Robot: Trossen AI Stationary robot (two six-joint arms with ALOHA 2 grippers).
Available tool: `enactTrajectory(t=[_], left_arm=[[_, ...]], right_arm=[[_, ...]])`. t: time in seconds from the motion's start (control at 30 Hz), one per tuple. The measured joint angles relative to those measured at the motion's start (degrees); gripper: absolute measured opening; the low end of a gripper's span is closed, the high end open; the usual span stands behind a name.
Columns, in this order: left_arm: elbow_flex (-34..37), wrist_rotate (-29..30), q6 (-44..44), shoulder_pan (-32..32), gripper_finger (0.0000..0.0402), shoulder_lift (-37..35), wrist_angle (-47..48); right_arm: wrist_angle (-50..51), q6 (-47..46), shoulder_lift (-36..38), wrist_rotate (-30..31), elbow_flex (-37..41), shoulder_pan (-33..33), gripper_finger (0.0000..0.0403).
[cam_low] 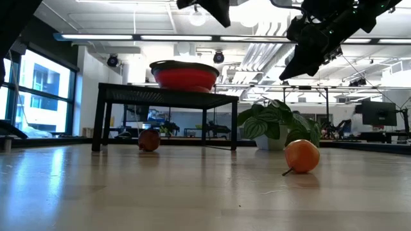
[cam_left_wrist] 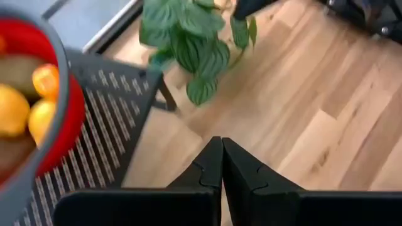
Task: Pick & Place Fruit
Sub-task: Put the red pomegranate into the red basket on the shelf
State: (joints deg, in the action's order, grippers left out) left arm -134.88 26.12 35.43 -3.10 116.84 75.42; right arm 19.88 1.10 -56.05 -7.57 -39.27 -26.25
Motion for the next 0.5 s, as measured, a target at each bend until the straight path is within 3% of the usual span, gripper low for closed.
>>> enactTrajectory(t=[0.27, 0.5], left_arm=[[5.2, 3.0, 11.0, -6.6, 0.0000, -0.1, -0.6], [13.5, 5.4, 19.1, -11.8, 0.0000, 0.0, -12.7]], right_arm=[[0.0, 0.1, 0.0, 0.0, 0.0, 0.0, 0.0002], [0.0, 0.5, 0.0, 0.0, 0.0, 0.0, 0.0002]])
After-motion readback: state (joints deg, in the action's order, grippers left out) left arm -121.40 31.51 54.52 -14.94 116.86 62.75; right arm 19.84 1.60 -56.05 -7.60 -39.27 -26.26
